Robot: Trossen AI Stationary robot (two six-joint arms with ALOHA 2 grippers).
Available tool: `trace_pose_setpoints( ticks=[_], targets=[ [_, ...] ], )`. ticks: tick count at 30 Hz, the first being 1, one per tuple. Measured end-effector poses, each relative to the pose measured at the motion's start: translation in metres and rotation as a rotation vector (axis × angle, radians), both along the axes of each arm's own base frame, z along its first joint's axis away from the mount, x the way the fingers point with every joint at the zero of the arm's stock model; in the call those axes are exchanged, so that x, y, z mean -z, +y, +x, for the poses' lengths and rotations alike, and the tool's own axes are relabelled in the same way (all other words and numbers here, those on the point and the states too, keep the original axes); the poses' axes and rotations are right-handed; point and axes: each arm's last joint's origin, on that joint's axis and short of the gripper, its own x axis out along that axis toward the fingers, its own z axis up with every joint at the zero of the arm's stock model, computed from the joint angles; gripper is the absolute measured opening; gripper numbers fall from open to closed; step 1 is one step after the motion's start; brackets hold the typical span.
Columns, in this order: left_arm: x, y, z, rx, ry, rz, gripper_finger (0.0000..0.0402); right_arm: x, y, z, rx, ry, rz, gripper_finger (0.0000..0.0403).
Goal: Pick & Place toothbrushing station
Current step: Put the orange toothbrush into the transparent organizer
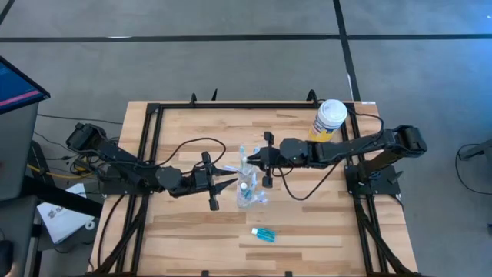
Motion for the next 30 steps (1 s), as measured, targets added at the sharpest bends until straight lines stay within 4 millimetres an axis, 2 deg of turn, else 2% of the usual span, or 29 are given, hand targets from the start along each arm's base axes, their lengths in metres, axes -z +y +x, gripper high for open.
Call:
trace_pose_setpoints(
  ticks=[15,30],
  targets=[
    [0.000,0.000,0.000,0.000,0.002,-0.002,0.0086,0.010,0.001,0.004,-0.004,0.035,-0.002,0.0007],
    [0.000,0.000,0.000,0.001,0.005,-0.001,0.0086,0.029,0.000,0.013,-0.035,0.088,0.009,0.0005]
  ],
)
